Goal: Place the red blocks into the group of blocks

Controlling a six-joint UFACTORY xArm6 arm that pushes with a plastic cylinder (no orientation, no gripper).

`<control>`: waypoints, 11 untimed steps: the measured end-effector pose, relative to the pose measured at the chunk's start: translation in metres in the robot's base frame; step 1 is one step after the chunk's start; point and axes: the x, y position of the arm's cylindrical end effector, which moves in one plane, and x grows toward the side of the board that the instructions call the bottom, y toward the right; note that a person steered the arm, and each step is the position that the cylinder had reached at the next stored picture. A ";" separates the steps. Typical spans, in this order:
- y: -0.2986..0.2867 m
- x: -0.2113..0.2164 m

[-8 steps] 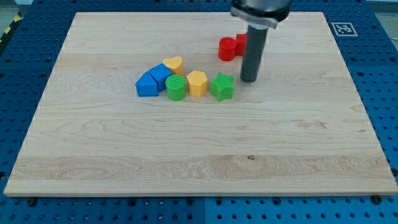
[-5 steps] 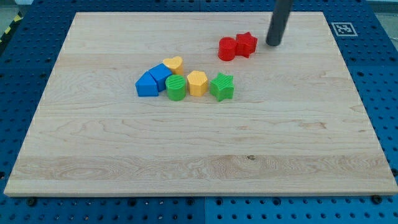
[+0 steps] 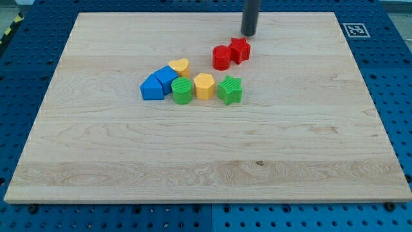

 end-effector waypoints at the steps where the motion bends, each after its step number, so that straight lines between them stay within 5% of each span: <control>1: 0.011 0.036; 6: -0.129 0.009; 11: -0.109 0.015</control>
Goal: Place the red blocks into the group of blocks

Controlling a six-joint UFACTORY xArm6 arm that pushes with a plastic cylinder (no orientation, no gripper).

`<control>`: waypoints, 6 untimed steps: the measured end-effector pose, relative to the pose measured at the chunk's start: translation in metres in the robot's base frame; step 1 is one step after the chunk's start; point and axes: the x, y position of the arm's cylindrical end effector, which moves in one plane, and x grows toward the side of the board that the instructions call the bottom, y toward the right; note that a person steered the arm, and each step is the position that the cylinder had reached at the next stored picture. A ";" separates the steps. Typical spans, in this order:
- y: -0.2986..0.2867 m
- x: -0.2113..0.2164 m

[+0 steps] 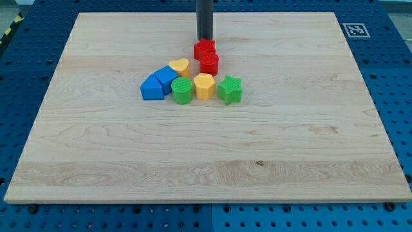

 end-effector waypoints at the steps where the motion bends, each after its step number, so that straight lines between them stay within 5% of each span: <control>1: 0.002 0.002; 4: 0.065 0.007; 6: 0.027 0.014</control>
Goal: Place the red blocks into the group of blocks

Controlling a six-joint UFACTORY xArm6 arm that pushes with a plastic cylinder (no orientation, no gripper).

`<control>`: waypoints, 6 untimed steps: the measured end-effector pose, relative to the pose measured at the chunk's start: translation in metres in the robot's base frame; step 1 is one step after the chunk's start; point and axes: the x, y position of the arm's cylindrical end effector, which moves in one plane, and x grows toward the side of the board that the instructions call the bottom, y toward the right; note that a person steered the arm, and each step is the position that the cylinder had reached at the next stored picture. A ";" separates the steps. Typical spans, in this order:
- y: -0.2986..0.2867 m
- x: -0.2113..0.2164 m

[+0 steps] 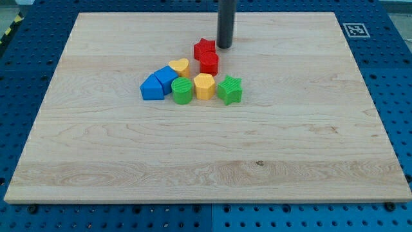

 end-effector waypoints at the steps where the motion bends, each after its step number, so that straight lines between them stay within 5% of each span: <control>1: -0.030 0.000; 4: -0.049 -0.004; 6: -0.044 0.040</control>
